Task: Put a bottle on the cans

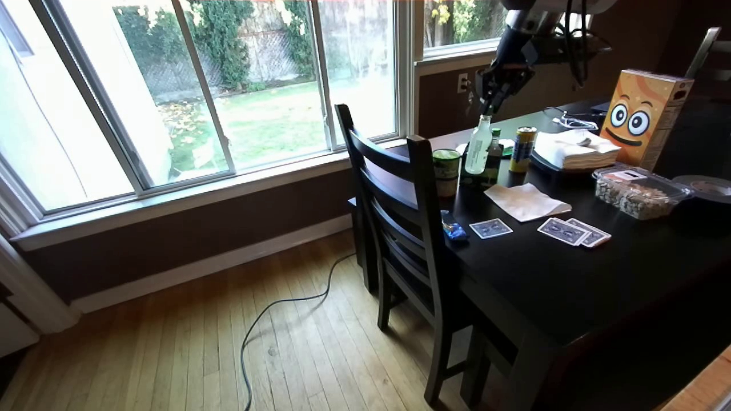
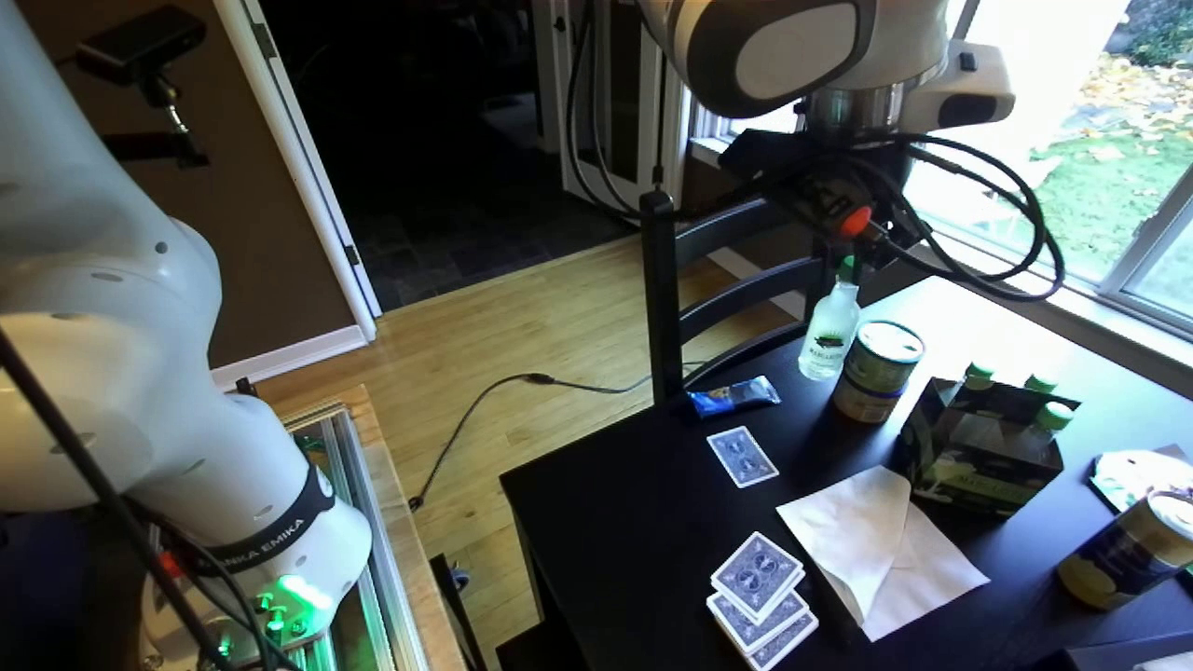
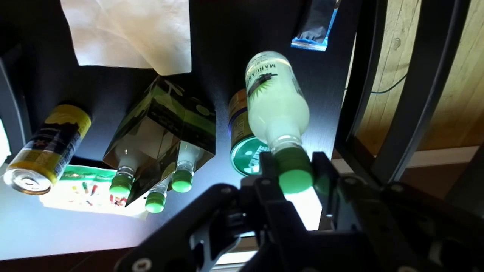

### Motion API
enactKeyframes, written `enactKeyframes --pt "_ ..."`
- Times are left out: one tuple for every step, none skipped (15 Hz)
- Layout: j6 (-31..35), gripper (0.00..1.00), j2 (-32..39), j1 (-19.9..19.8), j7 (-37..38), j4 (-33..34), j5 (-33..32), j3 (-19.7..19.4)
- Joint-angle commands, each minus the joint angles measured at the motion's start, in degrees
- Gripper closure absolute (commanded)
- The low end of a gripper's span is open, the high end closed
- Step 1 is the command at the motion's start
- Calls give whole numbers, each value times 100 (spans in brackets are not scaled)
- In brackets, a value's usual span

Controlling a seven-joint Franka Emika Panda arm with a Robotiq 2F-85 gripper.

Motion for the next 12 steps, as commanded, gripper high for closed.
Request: enactKeyframes --pt "-695 93 138 -7 132 693 -42 -93" --pt "-800 93 189 -8 180 847 -72 -108" --pt "-998 93 253 -1 148 1041 -5 -101" --pt "-1076 93 320 5 163 1199 -7 -99" --pt "-1144 93 415 10 150 1376 26 -83" --pt "-1199 93 532 15 220 1560 -29 -80" --pt "-1322 93 662 11 198 1756 43 -58" --pt "-1239 93 823 21 295 1937 -58 -52" --pt "-1313 93 973 20 323 2133 -51 -31" --pt "-1331 93 1111 18 359 2300 -63 -11" --pt "-1383 93 1267 15 384 2484 -57 16" --pt "-1404 93 1415 12 426 2657 -87 36"
